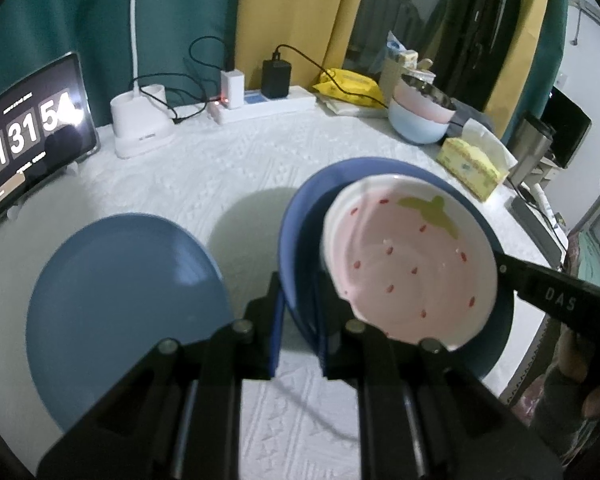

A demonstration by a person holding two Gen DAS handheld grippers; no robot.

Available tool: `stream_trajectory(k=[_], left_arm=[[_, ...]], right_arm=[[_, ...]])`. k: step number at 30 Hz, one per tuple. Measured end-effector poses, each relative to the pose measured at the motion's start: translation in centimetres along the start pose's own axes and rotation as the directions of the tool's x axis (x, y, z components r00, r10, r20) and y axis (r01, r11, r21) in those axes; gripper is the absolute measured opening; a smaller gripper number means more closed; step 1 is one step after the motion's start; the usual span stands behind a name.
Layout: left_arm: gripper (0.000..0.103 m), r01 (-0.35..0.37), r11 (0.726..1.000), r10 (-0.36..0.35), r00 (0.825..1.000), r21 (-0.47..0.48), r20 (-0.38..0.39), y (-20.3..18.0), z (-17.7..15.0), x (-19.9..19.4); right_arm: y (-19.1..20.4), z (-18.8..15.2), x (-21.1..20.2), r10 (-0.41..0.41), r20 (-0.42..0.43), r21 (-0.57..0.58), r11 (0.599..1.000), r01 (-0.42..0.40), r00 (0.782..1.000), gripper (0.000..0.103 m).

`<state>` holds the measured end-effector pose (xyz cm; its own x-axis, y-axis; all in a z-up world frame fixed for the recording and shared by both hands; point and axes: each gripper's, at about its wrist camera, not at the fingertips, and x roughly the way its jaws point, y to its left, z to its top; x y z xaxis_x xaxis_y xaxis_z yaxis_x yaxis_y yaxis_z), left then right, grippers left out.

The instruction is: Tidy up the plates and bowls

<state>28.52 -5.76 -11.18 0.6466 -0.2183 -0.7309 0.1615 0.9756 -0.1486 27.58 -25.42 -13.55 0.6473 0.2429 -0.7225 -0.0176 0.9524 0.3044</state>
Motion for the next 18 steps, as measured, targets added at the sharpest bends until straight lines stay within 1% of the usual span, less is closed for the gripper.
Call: stream_trajectory(k=[11, 18], left_arm=[[0.012, -0.004, 1.000, 0.005, 0.999, -0.007, 0.039, 0.3, 0.6, -1.2], [0.012, -0.009, 1.000, 0.011, 0.998, -0.018, 0.060, 1.0, 0.9, -2.2]], right_arm=[[0.8, 0.5, -0.9, 0.007, 0.028, -0.017, 1.000, -0.006, 1.000, 0.011], [2.0, 1.0, -1.4, 0.008, 0.044, -0.041, 0.999, -0.006, 0.999, 0.011]])
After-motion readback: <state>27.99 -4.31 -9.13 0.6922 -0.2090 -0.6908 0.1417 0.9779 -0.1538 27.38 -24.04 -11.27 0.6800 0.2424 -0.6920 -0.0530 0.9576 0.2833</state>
